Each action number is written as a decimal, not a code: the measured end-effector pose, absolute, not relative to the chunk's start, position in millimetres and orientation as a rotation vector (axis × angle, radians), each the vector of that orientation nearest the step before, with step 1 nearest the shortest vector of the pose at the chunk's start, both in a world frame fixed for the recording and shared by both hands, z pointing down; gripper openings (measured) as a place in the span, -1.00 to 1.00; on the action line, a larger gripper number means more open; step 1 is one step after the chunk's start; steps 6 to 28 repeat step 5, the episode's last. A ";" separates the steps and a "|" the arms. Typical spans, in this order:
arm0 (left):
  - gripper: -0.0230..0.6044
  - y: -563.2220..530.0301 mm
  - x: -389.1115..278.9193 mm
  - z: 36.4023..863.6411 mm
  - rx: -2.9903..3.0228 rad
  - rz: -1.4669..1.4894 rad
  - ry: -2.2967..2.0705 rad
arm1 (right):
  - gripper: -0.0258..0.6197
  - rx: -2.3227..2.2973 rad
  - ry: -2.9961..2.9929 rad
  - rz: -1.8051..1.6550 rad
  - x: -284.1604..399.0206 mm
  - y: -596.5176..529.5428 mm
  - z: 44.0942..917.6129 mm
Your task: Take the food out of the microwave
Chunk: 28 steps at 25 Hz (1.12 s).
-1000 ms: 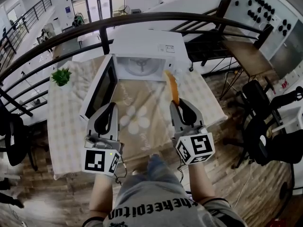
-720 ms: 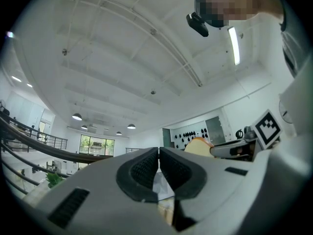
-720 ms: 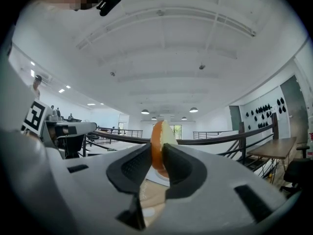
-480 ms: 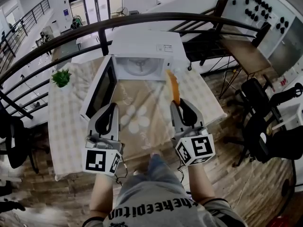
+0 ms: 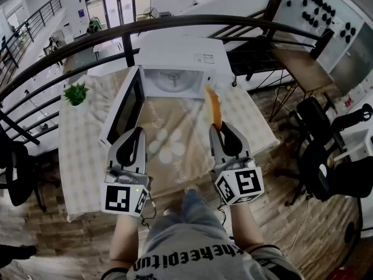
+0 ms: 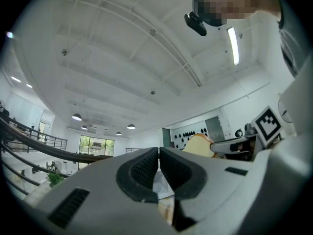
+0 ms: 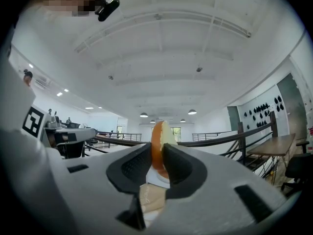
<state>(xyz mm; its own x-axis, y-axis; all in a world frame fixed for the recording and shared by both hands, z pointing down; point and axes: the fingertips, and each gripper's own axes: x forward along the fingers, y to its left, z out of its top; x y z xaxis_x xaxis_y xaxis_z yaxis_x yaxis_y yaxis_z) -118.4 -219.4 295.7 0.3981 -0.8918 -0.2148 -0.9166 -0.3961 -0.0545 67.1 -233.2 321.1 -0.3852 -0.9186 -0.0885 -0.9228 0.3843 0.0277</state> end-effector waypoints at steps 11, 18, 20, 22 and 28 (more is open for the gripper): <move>-0.89 -219.9 -124.0 298.5 -2.489 0.229 1.639 | -0.67 -1.700 2.559 0.108 63.3 -232.9 320.7; -0.89 -219.9 -124.0 298.5 -2.489 0.229 1.639 | -0.67 -1.700 2.559 0.108 63.3 -232.9 320.7; -0.89 -219.9 -124.0 298.5 -2.489 0.229 1.639 | -0.67 -1.700 2.559 0.108 63.3 -232.9 320.7; -0.89 -219.9 -124.0 298.5 -2.489 0.229 1.639 | -0.67 -1.700 2.559 0.108 63.3 -232.9 320.7; -0.89 -219.9 -124.0 298.5 -2.489 0.229 1.639 | -0.67 -1.700 2.559 0.108 63.3 -232.9 320.7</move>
